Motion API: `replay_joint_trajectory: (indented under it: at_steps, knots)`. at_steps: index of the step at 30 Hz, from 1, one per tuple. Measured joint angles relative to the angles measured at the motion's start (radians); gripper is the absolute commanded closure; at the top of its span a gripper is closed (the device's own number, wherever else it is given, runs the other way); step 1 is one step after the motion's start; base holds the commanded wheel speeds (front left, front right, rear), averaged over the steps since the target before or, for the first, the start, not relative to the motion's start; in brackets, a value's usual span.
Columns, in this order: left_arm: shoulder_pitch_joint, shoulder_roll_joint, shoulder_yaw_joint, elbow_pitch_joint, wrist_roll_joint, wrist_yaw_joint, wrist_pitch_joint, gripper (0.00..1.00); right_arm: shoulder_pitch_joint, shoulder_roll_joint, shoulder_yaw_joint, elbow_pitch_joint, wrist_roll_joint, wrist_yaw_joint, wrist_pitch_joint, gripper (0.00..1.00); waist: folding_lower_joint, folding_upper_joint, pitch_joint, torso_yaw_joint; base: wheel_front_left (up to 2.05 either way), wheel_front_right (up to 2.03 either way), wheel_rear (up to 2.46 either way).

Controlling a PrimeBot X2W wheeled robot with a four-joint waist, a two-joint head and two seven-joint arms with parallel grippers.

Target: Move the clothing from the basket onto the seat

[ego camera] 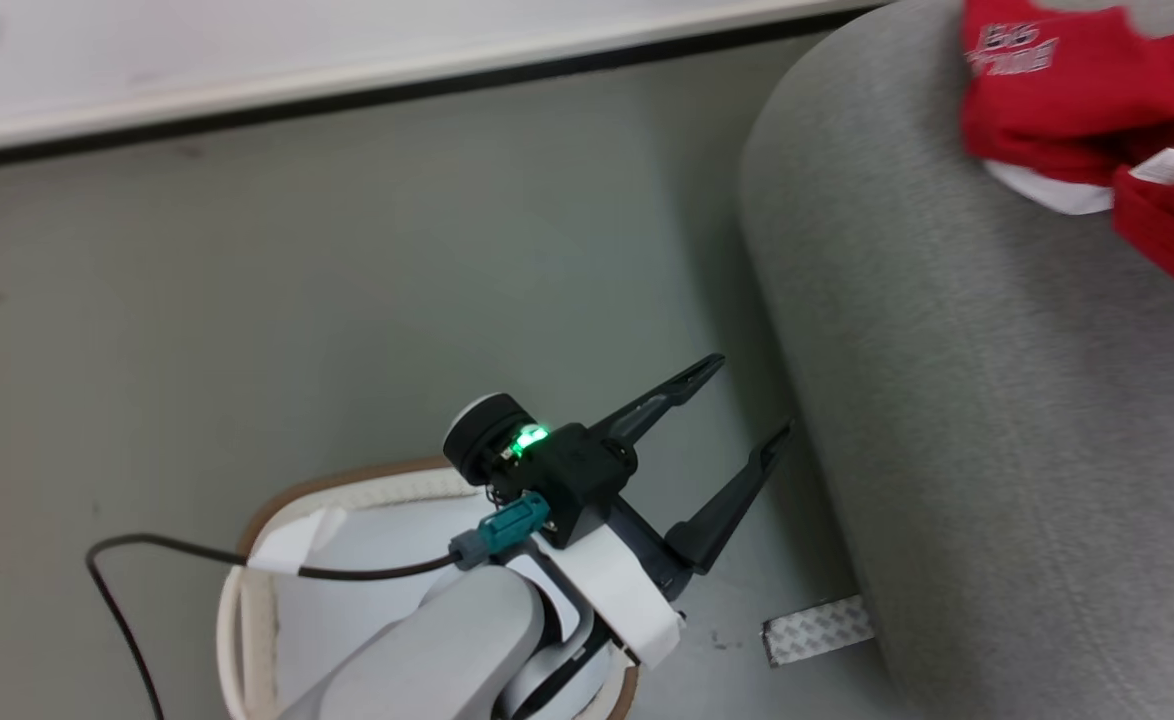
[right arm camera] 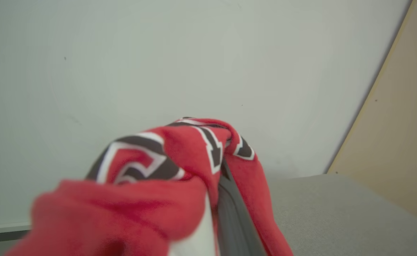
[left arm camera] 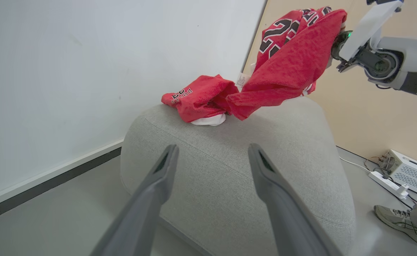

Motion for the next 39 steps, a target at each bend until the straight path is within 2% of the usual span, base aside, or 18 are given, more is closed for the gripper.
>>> replay_joint_trajectory:
  at_steps: [4, 9, 11, 14, 16, 17, 18, 19, 25, 29, 35, 39]
  knots:
    - [-0.012, 0.006, 0.002, -0.001, 0.002, 0.005, 0.001, 0.0, -0.059, -0.039, 0.006, 0.13, -0.042, 0.0, 0.0, 1.0, 0.0001, 0.0, 0.06, 0.058, 0.0, 0.0, 0.0]
    - [-0.018, 0.006, 0.005, 0.004, 0.002, 0.007, -0.006, 0.0, -0.093, -0.047, 0.137, 0.323, -0.071, 0.0, 0.049, 1.0, 0.0001, -0.0001, 0.108, 0.113, 0.0, 0.0, 0.0]
    - [-0.019, 0.004, 0.006, 0.009, 0.002, 0.008, -0.011, 0.0, -0.114, -0.05, 0.183, 0.394, -0.067, 0.0, 0.104, 1.0, 0.0001, 0.0, 0.118, 0.127, 0.0, 0.0, 0.0]
    - [-0.02, -0.001, 0.007, 0.022, 0.0, 0.007, -0.014, 0.0, -0.122, -0.04, 0.242, 0.449, -0.035, 0.0, 0.147, 1.0, 0.0, 0.0, 0.114, 0.135, 0.0, 0.0, 0.0]
    - [-0.02, -0.005, 0.007, 0.028, -0.001, 0.007, -0.022, 0.0, -0.137, -0.047, 0.272, 0.467, -0.022, 0.0, 0.154, 0.81, -0.0001, -0.0001, 0.102, 0.134, 0.0, 0.0, 0.0]
    - [-0.019, -0.008, 0.007, 0.032, -0.003, 0.007, -0.023, 0.0, -0.142, -0.05, 0.287, 0.471, -0.014, 0.0, 0.153, 0.55, -0.0001, -0.0001, 0.095, 0.133, 0.0, 0.0, 0.0]
    - [-0.019, -0.01, 0.007, 0.036, -0.008, 0.007, -0.024, 0.0, -0.143, -0.05, 0.301, 0.476, -0.008, 0.0, 0.151, 0.14, -0.0001, 0.0, 0.087, 0.132, 0.0, 0.0, 0.0]
    - [-0.018, -0.011, 0.007, 0.042, -0.011, 0.006, -0.027, 0.0, -0.143, -0.049, 0.314, 0.481, 0.001, 0.0, 0.149, 0.0, -0.0001, 0.0, 0.078, 0.131, 0.0, 0.0, 0.0]
    - [0.014, -0.015, 0.014, 0.074, -0.033, -0.001, -0.048, 0.0, -0.131, -0.044, 0.42, 0.472, 0.083, 0.0, 0.204, 0.0, -0.0002, -0.0001, -0.008, 0.125, 0.0, 0.0, 0.0]
    - [0.054, -0.013, 0.031, 0.094, -0.049, 0.0, -0.055, 0.0, -0.091, -0.079, 0.506, 0.408, 0.135, 0.0, 0.244, 0.0, -0.0003, -0.0001, -0.088, 0.125, 0.0, 0.0, 0.0]
    - [0.137, 0.007, 0.081, 0.098, -0.092, 0.025, -0.059, 0.0, -0.035, -0.169, 0.608, 0.239, 0.193, 0.0, 0.277, 0.0, -0.0004, 0.0, -0.222, 0.135, 0.0, 0.0, 0.0]
    - [0.194, 0.035, 0.131, 0.084, -0.107, 0.052, -0.062, 0.0, -0.001, -0.211, 0.625, 0.095, 0.221, 0.0, 0.273, 0.0, -0.0005, -0.0001, -0.311, 0.15, 0.0, 0.0, 0.0]
